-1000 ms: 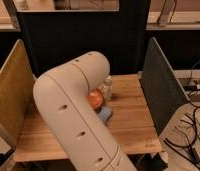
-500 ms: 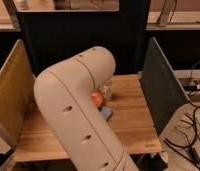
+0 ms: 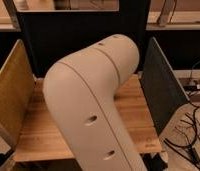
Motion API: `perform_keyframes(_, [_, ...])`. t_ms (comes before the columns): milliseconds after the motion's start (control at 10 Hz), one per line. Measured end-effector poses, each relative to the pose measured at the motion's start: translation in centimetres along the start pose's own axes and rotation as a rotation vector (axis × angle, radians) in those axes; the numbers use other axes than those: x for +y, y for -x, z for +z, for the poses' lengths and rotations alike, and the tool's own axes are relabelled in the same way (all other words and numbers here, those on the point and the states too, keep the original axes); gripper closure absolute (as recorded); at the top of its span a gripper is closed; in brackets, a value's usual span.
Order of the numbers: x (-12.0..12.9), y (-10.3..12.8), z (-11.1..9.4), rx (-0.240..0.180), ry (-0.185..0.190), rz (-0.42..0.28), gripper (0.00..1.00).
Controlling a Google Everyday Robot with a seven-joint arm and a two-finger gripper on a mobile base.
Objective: Place the eraser on the white sponge
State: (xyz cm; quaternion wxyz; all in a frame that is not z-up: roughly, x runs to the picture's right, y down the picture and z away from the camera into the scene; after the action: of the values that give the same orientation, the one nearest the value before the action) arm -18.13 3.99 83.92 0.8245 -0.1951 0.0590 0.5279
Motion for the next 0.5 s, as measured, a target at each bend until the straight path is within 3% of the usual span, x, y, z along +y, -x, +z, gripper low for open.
perform_keyframes(300, [-3.8,-0.5,-3.2,-0.061,-0.037,0.061,1.00])
perform_keyframes(500, [-5.9,-1.8,-4.4,-0.080,-0.033,0.087,1.00])
